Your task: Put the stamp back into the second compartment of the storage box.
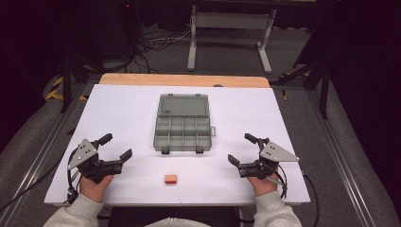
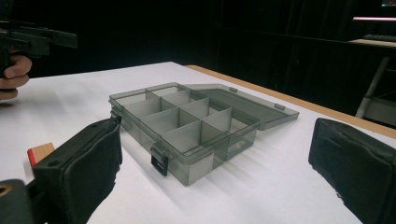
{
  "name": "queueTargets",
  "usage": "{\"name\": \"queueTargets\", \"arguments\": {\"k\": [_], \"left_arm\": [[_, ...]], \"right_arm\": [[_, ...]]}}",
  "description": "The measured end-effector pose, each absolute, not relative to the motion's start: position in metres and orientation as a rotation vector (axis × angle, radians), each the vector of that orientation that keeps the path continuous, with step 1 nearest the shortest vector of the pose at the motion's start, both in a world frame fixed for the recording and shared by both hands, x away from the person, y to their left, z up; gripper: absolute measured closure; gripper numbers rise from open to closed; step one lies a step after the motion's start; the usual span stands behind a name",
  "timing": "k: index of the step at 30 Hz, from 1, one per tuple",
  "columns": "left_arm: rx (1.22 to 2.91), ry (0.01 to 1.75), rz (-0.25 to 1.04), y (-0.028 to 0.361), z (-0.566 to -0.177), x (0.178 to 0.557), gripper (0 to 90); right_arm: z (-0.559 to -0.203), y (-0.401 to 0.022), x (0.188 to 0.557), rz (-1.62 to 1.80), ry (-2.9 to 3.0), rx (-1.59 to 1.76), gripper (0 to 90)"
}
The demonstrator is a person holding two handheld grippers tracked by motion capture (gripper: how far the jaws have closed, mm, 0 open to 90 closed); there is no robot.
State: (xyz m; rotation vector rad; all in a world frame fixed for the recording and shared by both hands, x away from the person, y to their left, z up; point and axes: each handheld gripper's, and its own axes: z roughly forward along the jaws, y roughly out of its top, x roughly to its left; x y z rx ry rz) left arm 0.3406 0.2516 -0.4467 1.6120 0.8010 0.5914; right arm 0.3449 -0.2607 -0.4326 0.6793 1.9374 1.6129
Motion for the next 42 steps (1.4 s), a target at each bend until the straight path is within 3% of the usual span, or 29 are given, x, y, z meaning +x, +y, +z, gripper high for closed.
{"name": "queueTargets", "arguments": {"k": [6, 13, 25, 42], "left_arm": [[1.597, 0.807, 0.608, 0.253, -0.445, 0.340, 4.4], [1.568, 0.763, 0.537, 0.256, -0.442, 0.339, 0.7], [1.602, 0.729, 0.537, 0.250, -0.436, 0.339, 4.8], [1.665, 0.652, 0.419, 0.217, -0.419, 0.353, 8.2]], "right_arm": [[-0.434, -0.260, 0.346, 1.607, 1.948, 0.686, 3.1], [-0.434, -0.260, 0.346, 1.607, 1.938, 0.688, 2.9], [-0.435, -0.258, 0.346, 1.604, 1.950, 0.679, 3.2], [-0.436, -0.256, 0.346, 1.628, 1.967, 0.658, 5.5]]}}
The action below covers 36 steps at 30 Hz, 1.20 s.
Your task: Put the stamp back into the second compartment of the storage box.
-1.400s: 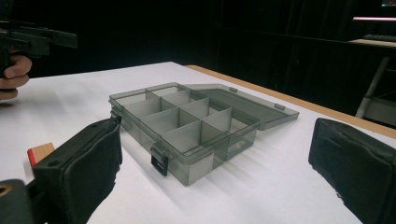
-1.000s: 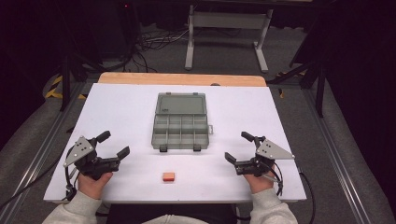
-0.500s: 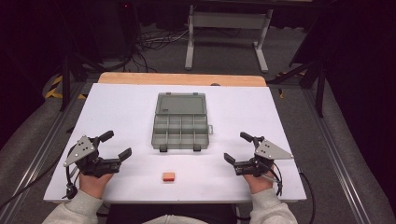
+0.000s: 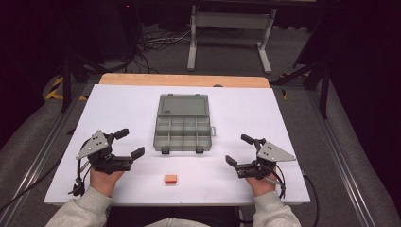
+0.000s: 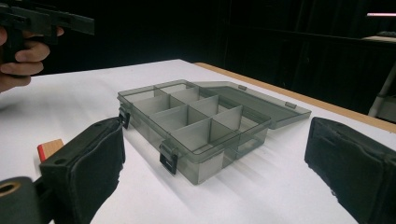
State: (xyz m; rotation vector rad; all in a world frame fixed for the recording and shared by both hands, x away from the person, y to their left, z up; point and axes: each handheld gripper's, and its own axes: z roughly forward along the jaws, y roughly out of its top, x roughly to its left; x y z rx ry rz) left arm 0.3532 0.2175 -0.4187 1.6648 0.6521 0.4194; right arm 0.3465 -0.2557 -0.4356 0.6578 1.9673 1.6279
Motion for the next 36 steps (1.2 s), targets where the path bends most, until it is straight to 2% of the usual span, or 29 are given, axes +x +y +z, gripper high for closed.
{"name": "queueTargets", "arguments": {"k": [36], "left_arm": [[1.775, 0.501, 0.298, 0.156, -0.411, 0.372, 11.2]], "right_arm": [[-0.438, -0.257, 0.349, 1.659, 1.993, 0.668, 5.7]]}}
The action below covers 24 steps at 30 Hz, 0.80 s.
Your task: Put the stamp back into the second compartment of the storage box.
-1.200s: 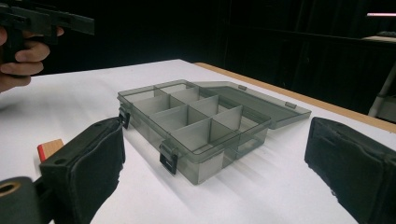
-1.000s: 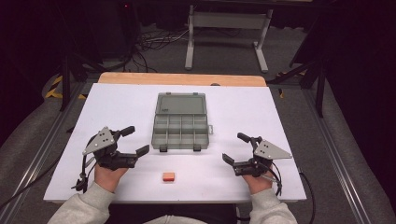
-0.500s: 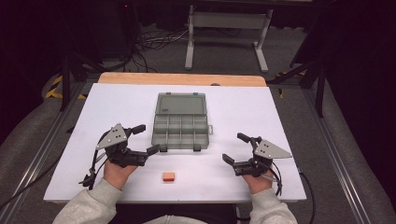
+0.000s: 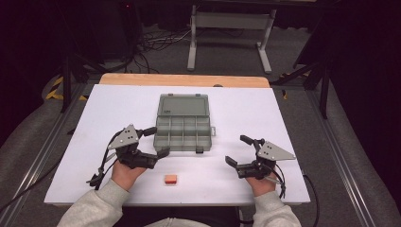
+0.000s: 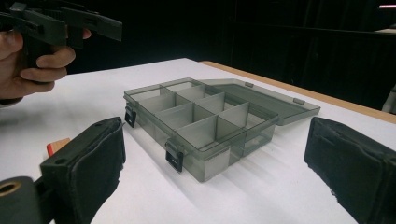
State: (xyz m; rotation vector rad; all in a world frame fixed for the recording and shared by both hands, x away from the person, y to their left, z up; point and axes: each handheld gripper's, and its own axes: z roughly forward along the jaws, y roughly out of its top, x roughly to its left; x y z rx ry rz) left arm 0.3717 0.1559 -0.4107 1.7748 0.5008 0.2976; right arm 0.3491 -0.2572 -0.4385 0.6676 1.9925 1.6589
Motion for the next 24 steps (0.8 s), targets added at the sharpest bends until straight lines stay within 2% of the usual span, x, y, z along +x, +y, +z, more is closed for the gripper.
{"name": "queueTargets", "arguments": {"k": [10, 24], "left_arm": [[1.808, 0.440, 0.253, 0.147, -0.410, 0.372, 11.9], [1.966, 0.379, 0.145, 0.140, -0.410, 0.375, 14.3]], "right_arm": [[-0.439, -0.258, 0.349, 1.665, 1.995, 0.668, 5.7], [-0.438, -0.258, 0.349, 1.670, 1.992, 0.669, 5.7]]}}
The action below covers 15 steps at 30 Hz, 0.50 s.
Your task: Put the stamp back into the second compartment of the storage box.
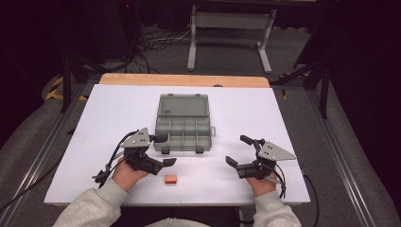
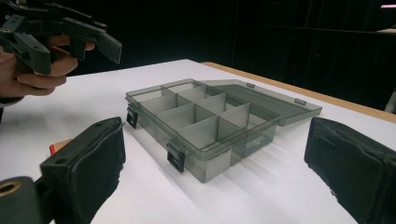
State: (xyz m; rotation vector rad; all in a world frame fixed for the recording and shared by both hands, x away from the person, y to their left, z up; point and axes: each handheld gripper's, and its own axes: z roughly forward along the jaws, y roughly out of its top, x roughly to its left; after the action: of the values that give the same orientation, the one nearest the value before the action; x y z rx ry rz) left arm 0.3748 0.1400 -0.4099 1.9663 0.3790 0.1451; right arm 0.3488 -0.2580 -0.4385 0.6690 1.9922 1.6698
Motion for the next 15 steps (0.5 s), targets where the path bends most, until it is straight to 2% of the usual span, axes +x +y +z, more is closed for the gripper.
{"name": "queueTargets", "arguments": {"k": [15], "left_arm": [[2.201, 0.287, 0.102, 0.122, -0.405, 0.370, 15.8]], "right_arm": [[-0.438, -0.259, 0.348, 1.670, 1.987, 0.667, 5.4]]}}
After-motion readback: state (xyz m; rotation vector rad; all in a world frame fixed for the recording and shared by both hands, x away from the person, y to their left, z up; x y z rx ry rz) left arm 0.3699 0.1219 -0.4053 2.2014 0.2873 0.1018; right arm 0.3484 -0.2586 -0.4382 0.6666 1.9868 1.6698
